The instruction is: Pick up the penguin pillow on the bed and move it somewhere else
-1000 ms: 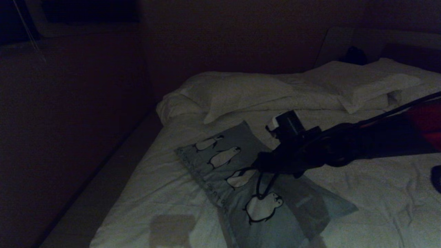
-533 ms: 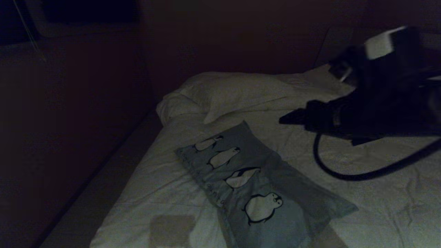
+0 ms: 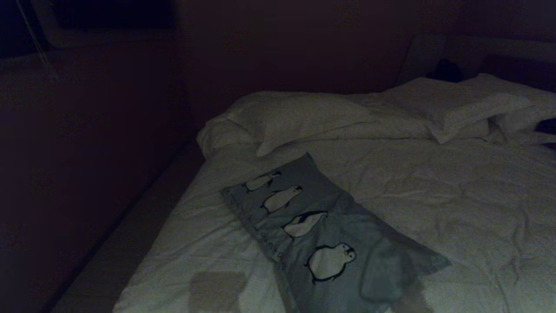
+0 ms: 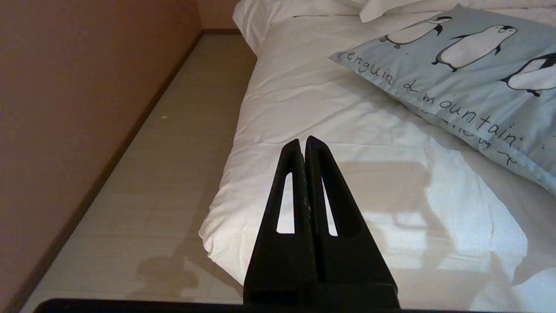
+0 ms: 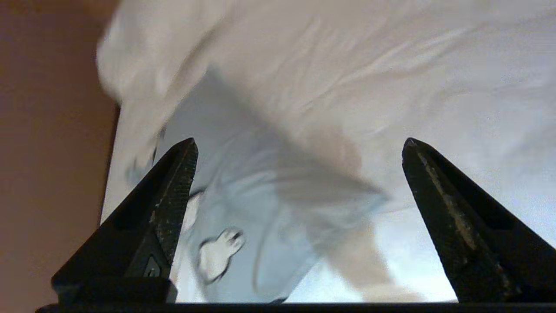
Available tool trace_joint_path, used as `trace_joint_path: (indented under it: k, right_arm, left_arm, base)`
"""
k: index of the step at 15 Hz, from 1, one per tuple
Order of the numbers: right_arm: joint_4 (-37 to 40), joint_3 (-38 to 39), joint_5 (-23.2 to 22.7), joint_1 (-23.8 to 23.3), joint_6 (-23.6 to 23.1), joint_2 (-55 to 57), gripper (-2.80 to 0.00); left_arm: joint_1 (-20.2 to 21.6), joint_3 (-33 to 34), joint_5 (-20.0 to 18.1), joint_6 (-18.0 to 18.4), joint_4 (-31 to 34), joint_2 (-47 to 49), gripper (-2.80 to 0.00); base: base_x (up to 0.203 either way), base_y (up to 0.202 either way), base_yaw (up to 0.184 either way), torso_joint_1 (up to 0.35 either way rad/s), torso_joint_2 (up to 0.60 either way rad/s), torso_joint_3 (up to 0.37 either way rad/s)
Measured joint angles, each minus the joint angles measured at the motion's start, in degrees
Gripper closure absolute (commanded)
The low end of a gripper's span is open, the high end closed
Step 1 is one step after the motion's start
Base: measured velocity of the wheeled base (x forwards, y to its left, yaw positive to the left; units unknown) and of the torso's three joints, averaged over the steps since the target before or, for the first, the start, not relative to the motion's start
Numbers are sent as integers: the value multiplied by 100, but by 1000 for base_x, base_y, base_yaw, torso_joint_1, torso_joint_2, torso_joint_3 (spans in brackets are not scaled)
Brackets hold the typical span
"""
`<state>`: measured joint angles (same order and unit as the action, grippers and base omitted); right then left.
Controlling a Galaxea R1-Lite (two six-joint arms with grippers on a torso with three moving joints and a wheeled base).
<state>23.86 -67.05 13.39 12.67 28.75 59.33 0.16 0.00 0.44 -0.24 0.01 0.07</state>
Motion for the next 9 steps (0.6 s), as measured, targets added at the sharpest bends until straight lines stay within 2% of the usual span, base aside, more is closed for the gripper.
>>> trace_joint_path:
  k: [2,3,9]
  right_arm:
    - [98,264,20,-370,-80,-752,-280]
    - [163,374,37,-477,-161,-1108,0]
    - [415,676,202,-807,-944,-2697,0]
  left_arm:
    - [0,0,-2,0,-1,0,0]
    - [0,0,-2,2,-1,0,0]
    - [-2,0,-2,0,-1,0,0]
  base:
    - [0,0,0,0,0,0]
    - [0,0,0,0,0,0]
    - [0,0,0,0,0,0]
